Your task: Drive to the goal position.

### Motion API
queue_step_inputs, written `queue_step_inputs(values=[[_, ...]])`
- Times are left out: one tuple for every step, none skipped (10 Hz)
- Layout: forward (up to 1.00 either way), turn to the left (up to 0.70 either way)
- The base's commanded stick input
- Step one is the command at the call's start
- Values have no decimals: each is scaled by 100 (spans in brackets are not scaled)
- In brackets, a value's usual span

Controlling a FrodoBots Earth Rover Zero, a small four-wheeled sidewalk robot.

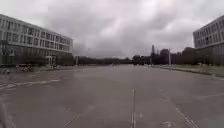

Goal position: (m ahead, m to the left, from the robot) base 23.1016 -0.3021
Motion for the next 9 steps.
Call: queue_step_inputs(values=[[70,0],[70,0],[70,0],[70,0],[70,0],[70,0],[70,0],[70,0],[70,0]])
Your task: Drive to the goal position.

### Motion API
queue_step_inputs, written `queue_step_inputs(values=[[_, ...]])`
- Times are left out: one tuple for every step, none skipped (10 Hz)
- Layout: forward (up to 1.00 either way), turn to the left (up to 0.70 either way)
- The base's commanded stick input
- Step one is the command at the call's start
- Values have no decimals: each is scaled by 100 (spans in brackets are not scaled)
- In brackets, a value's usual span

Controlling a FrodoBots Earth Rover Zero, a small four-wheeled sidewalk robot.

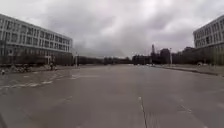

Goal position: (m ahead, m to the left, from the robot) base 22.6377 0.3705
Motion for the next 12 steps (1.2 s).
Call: queue_step_inputs(values=[[70,0],[70,0],[70,0],[70,0],[70,0],[70,0],[70,0],[70,0],[70,0],[70,0],[70,0],[70,0]])
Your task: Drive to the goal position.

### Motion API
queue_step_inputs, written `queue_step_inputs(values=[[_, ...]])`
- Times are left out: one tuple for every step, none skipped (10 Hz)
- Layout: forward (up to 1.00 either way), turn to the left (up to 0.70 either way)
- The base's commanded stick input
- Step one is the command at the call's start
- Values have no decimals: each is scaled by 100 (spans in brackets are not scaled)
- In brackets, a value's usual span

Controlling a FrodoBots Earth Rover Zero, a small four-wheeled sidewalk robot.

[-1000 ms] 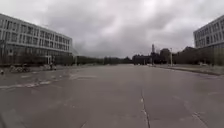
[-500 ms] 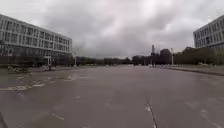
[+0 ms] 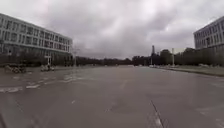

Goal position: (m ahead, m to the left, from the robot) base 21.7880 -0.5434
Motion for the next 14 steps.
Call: queue_step_inputs(values=[[70,0],[70,0],[70,0],[70,0],[70,0],[70,0],[70,0],[70,0],[70,0],[70,0],[70,0],[70,0],[70,0],[70,0]])
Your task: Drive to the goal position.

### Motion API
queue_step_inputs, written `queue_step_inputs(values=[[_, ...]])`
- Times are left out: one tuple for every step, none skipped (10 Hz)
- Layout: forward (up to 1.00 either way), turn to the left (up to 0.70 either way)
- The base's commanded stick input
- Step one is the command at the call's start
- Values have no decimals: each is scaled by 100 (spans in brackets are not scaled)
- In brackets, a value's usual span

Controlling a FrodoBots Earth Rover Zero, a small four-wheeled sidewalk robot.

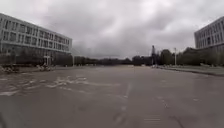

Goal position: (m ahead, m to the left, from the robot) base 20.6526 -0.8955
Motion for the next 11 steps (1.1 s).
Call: queue_step_inputs(values=[[70,0],[70,0],[70,0],[70,0],[70,0],[70,0],[70,0],[70,0],[70,0],[70,0],[70,0]])
